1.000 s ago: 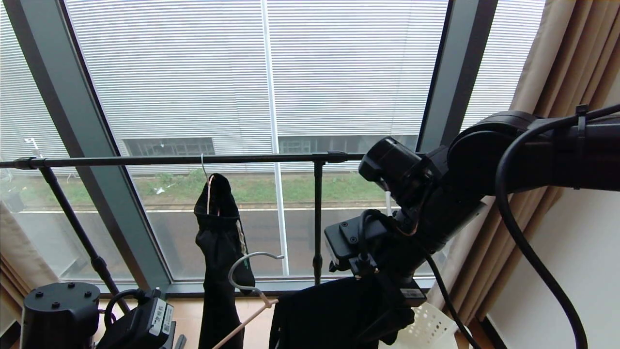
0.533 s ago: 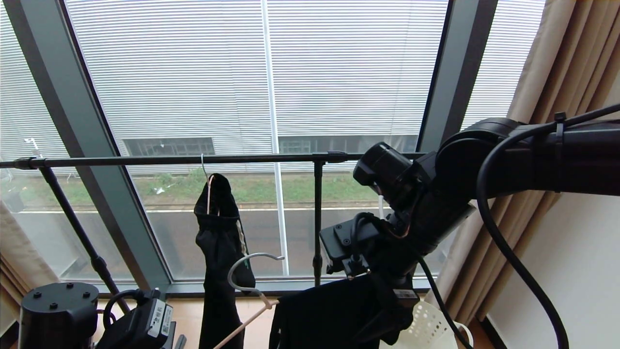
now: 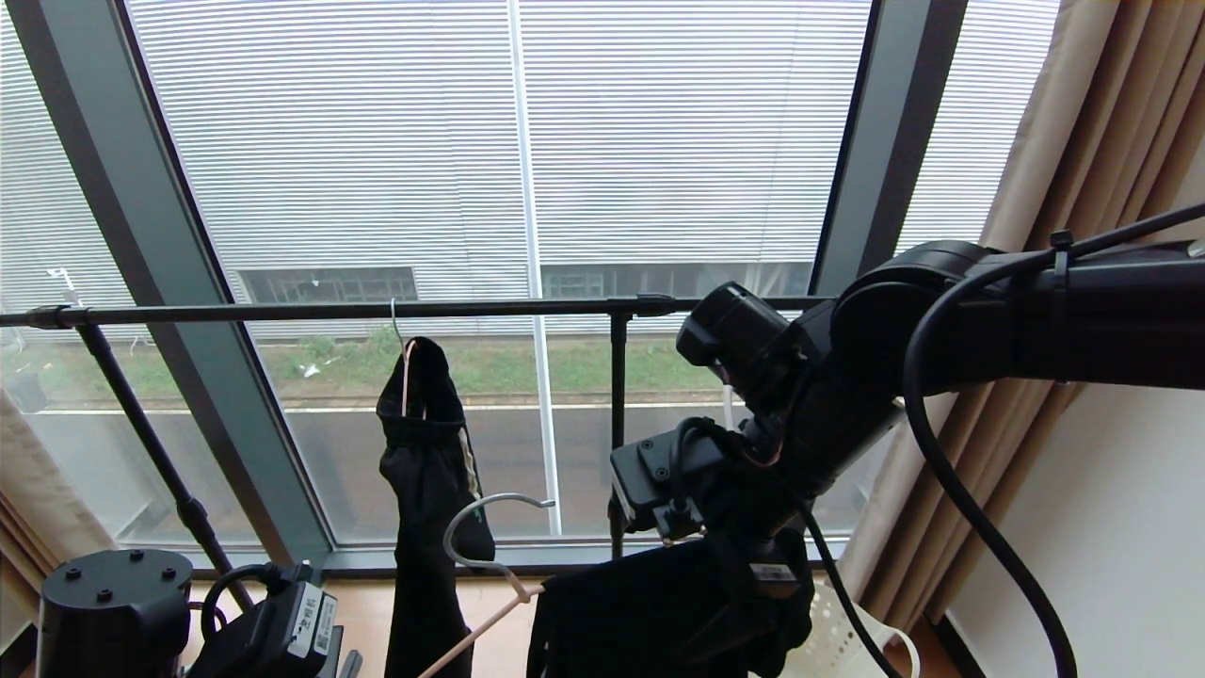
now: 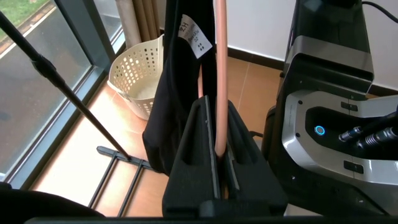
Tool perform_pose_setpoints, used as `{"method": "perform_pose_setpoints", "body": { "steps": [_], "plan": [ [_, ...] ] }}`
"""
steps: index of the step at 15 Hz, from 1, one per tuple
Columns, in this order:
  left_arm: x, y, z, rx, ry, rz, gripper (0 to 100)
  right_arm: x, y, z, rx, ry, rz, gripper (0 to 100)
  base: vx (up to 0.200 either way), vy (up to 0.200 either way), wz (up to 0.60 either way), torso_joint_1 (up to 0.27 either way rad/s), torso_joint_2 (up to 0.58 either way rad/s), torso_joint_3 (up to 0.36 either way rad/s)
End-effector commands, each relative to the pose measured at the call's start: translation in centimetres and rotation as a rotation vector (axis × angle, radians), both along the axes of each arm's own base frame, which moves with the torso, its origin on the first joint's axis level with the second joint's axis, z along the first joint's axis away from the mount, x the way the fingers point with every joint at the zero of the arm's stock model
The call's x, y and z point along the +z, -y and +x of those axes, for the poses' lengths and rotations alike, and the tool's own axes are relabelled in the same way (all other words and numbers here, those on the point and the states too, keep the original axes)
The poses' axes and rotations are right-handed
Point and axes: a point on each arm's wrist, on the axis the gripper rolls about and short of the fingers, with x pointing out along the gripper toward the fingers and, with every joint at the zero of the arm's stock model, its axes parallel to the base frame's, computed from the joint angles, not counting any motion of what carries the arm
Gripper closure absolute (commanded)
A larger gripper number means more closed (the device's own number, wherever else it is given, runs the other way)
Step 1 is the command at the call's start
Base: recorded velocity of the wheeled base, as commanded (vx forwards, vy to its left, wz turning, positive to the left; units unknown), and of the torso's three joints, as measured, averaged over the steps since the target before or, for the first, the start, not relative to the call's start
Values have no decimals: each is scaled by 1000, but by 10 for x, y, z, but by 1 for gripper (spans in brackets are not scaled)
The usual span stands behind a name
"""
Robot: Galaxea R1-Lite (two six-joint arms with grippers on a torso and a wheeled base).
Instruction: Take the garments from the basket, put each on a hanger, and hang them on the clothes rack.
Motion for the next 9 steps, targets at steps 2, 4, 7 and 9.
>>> {"method": "perform_pose_setpoints", "body": {
  "steps": [2,4,7,9],
  "plan": [
    [0,0,0,-1,2,0,100,-1,-1,0,3,-2,-1,0,0,0,0,0,0,0],
    [0,0,0,-1,2,0,100,0,0,-1,1,-4,-2,0,0,0,0,0,0,0],
    [0,0,0,0,1,-1,100,-1,0,-1,-7,-8,-3,100,0,0,0,0,0,0],
    [0,0,0,0,1,-1,100,-1,0,-1,-5,-7,-3,100,0,0,0,0,0,0]
  ]
}}
